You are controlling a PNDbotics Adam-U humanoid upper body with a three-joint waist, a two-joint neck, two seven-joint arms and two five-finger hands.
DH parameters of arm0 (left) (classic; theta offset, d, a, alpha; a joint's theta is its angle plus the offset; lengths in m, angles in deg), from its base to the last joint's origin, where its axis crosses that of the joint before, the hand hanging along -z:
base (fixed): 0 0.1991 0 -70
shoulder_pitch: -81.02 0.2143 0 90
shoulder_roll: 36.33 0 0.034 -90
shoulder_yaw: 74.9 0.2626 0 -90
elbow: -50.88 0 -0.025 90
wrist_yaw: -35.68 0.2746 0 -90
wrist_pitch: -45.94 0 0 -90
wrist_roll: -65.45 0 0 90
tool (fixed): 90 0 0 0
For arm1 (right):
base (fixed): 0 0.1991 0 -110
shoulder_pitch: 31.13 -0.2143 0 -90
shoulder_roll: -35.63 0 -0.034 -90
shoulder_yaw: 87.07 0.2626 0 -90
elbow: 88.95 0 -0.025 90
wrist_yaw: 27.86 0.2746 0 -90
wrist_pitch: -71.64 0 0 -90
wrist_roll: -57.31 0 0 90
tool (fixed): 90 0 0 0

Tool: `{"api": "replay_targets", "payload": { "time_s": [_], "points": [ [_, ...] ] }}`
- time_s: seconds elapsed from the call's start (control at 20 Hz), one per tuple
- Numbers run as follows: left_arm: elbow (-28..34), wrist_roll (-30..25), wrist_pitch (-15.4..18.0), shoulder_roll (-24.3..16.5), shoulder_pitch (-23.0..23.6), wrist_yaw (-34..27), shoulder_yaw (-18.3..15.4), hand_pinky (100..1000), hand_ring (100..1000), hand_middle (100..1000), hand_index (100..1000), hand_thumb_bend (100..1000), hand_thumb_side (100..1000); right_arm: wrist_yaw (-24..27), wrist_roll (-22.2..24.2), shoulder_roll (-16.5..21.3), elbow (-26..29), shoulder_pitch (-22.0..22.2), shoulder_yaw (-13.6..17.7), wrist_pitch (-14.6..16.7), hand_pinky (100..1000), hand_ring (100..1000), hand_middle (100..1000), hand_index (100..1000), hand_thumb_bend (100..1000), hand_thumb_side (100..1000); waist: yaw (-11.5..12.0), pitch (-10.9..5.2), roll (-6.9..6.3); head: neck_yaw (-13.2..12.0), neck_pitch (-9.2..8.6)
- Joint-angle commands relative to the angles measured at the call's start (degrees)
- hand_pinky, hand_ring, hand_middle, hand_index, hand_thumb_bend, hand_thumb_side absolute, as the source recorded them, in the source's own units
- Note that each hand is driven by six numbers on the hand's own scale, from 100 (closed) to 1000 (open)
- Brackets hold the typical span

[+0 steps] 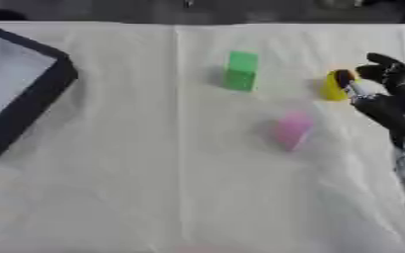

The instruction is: Pick up the objects with one hand, pass them to the other hand, and then place them into the box on the other side of the table.

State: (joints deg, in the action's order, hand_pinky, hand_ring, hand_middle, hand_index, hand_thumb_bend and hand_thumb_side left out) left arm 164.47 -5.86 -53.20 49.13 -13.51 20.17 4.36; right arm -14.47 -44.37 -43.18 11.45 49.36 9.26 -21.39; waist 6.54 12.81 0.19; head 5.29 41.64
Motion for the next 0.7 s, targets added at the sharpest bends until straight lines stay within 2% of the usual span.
{"api": "replay_targets", "payload": {
  "time_s": [0.05,0.15,0.3,0.45,0.6,0.7],
  "points": [
    [0.9,0.0,0.0,-0.8,-0.1,0.1,-0.6,840,642,676,806,106,792,0.2,-0.4,2.1,0.6,-0.1,0.7,-0.2,480,819,644,825,571,249,0.1,-0.76,-0.01,-0.3,-0.68],
    [0.9,0.0,-0.1,-0.7,0.1,0.1,-0.7,840,642,676,806,106,792,-0.1,-0.1,2.1,0.7,0.1,0.7,-0.3,474,815,643,828,579,203,0.2,-0.79,0.06,-0.3,-0.38],
    [0.9,0.1,-0.1,-0.7,0.2,0.1,-0.7,840,642,676,806,100,797,-0.8,0.5,2.0,0.8,0.3,0.8,-0.2,417,801,642,817,596,107,0.3,-0.78,0.20,-0.1,-0.01],
    [0.9,0.1,-0.2,-0.8,0.1,0.2,-0.8,841,643,676,806,107,793,-1.5,0.9,2.0,0.9,0.4,1.1,-0.1,406,793,630,806,611,100,0.3,-0.67,0.45,0.2,0.08],
    [1.0,0.1,-0.3,-0.7,0.2,0.2,-0.7,841,642,676,806,107,795,-2.9,0.4,2.5,0.7,0.4,1.3,-0.6,451,809,625,789,652,100,0.3,-0.56,0.56,0.5,0.27],
    [1.0,0.1,-0.3,-0.7,0.4,0.3,-0.8,841,635,676,806,105,793,-4.5,0.2,3.6,0.4,0.3,1.6,-1.8,485,835,638,759,641,100,0.4,-0.56,0.59,1.5,0.40]
  ]
}}
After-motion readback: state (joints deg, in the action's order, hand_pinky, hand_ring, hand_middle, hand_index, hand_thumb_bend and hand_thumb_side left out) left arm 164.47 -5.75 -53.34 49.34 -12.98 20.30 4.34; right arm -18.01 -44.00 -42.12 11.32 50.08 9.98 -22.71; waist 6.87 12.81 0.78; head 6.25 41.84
